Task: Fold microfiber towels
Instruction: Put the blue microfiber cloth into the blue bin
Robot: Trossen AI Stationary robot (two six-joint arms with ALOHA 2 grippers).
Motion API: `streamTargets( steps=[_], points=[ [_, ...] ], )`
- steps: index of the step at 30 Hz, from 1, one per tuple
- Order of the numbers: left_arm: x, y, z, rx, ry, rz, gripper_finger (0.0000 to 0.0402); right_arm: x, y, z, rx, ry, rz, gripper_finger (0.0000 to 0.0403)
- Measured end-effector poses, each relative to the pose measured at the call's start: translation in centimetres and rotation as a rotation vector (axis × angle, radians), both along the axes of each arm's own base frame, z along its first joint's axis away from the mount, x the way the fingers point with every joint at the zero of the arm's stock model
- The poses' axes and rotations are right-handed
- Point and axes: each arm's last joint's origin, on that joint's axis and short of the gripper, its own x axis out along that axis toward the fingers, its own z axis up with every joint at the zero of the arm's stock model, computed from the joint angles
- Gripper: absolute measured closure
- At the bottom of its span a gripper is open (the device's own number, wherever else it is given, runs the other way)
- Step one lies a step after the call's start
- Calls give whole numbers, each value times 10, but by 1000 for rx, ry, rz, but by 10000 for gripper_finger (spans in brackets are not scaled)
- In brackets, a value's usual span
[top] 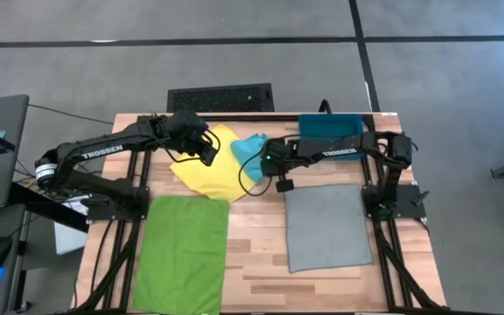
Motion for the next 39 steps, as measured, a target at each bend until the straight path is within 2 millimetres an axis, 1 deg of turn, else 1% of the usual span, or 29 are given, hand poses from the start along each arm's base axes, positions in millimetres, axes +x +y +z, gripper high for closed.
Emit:
streamTargets(
  steps=[7, 12, 16, 20, 24, 26, 28, 33, 36, 39],
  points=[
    [0, 0, 0, 4, 1, -4, 269, 8, -4, 24, 29, 1, 3, 401],
    [0, 0, 0, 4, 2, -5, 269, 13, -12, 46, 24, -15, -12, 402],
    [0, 0, 0, 4, 1, -5, 269, 15, -23, 64, 17, -31, -52, 402],
    [0, 0, 0, 4, 1, -5, 269, 13, -39, 86, 15, -43, -115, 402],
    [0, 0, 0, 18, 6, -21, 269, 1, -54, 114, 18, -100, -206, 402],
    [0, 0, 0, 24, 8, -28, 269, -12, -59, 125, 31, -103, -260, 402],
    [0, 0, 0, 30, 10, -35, 269, -23, -63, 141, 34, -154, -315, 402],
    [1, 0, 0, 35, 5, -39, 269, -56, -63, 183, 25, -288, -448, 402],
    [1, 0, 1, 36, 3, -39, 269, -76, -61, 205, -20, -365, -554, 402],
    [1, 0, 1, 36, 3, -39, 269, -98, -59, 222, -52, -423, -663, 402]
  ],
)
